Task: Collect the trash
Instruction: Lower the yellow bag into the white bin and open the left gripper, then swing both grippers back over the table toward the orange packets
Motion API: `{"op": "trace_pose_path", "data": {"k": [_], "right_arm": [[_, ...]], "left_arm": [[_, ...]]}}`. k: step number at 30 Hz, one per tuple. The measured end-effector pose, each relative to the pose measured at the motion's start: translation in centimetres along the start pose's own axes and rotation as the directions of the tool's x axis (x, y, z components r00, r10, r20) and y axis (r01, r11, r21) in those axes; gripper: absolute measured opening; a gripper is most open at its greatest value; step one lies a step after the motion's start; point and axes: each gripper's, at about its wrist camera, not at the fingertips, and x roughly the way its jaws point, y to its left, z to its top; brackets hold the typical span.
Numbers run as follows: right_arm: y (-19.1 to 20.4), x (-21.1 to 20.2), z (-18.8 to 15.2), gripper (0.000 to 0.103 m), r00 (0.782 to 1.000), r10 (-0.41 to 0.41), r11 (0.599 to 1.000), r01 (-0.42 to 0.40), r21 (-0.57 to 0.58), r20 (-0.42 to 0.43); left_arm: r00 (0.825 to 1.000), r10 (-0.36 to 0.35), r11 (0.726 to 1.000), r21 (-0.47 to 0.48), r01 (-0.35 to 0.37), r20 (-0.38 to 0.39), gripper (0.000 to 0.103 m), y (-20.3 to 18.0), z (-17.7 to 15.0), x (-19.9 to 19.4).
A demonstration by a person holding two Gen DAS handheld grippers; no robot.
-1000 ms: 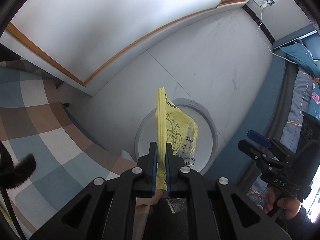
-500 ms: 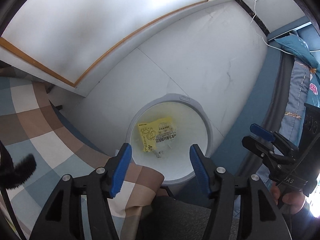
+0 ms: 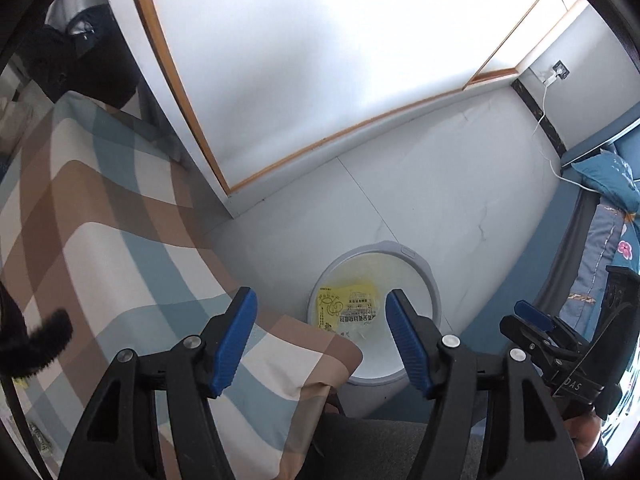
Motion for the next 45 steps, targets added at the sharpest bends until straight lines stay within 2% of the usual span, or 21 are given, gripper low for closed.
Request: {"op": "trace_pose_path", "data": {"k": [3, 7, 13, 15, 21, 22, 23, 24, 29, 31, 32, 33, 35, 41, 45], "right_arm": [[1.0, -1.4, 0.4, 0.087, 0.999, 0.003, 1.000, -0.002, -0.017, 0.033], [3.2, -3.8, 1.2, 0.088, 0.996, 0.004, 0.998, 0.001, -0.058, 0.084], [8.9, -8.5, 2.7, 0.088, 0.981, 0.048, 0.988, -0.019, -0.154, 0.186], [11.6, -10.5, 3.1, 0.089, 0.969, 0.075, 0.979, -0.026, -0.204, 0.234], [20.2, -15.2, 2.5, 0.093, 0.919, 0.213, 0.926, -0.081, -0.369, 0.332], [21.7, -15.6, 2.2, 0.093, 0.911, 0.245, 0.911, -0.098, -0.402, 0.332], [23.3, -16.0, 2.0, 0.093, 0.903, 0.274, 0.894, -0.113, -0.433, 0.331], [25.0, -16.4, 1.6, 0.094, 0.895, 0.300, 0.879, -0.124, -0.460, 0.332], [31.8, -16.6, -0.6, 0.098, 0.861, 0.405, 0.811, -0.184, -0.555, 0.308], [33.8, -16.0, -2.0, 0.098, 0.856, 0.436, 0.784, -0.209, -0.584, 0.279], [35.0, -15.5, -2.7, 0.098, 0.854, 0.450, 0.768, -0.222, -0.600, 0.261], [35.7, -15.1, -3.3, 0.098, 0.853, 0.459, 0.758, -0.230, -0.611, 0.248], [37.6, -13.8, -4.6, 0.098, 0.858, 0.469, 0.738, -0.251, -0.627, 0.208], [40.8, -10.1, -8.5, 0.098, 0.876, 0.468, 0.690, -0.281, -0.667, 0.115], [42.5, -7.8, -10.6, 0.098, 0.890, 0.450, 0.668, -0.282, -0.689, 0.072]], "left_arm": [[0.996, 0.029, 1.000, -0.014, -0.028, 0.080, 0.063, 0.8, -0.1, -3.0], [0.979, 0.056, 0.998, -0.033, -0.051, 0.194, 0.063, 1.9, -0.4, -7.0], [0.922, 0.072, 0.984, -0.176, -0.004, 0.380, 0.067, 5.7, -2.9, -14.2], [0.897, 0.095, 0.975, -0.222, 0.004, 0.433, 0.074, 7.1, -4.0, -16.2], [0.818, 0.213, 0.941, -0.336, -0.025, 0.535, 0.079, 11.4, -7.5, -21.6], [0.803, 0.232, 0.933, -0.358, -0.026, 0.549, 0.080, 12.1, -8.3, -22.3], [0.777, 0.263, 0.921, -0.388, -0.027, 0.571, 0.080, 13.1, -9.3, -23.1], [0.762, 0.283, 0.913, -0.407, -0.028, 0.582, 0.082, 13.8, -10.1, -23.7], [0.698, 0.375, 0.861, -0.508, -0.018, 0.610, 0.088, 17.7, -14.3, -26.2], [0.662, 0.444, 0.835, -0.547, -0.060, 0.604, 0.091, 18.9, -15.6, -26.6], [0.638, 0.482, 0.820, -0.566, -0.087, 0.600, 0.092, 19.7, -16.5, -26.8], [0.628, 0.501, 0.811, -0.577, -0.100, 0.595, 0.093, 20.3, -17.2, -26.8], [0.626, 0.511, 0.800, -0.592, -0.097, 0.589, 0.093, 21.6, -18.5, -26.8], [0.643, 0.542, 0.755, -0.649, -0.091, 0.541, 0.094, 24.8, -21.7, -25.1], [0.656, 0.544, 0.741, -0.666, -0.083, 0.523, 0.094, 26.5, -23.5, -24.1]]}}
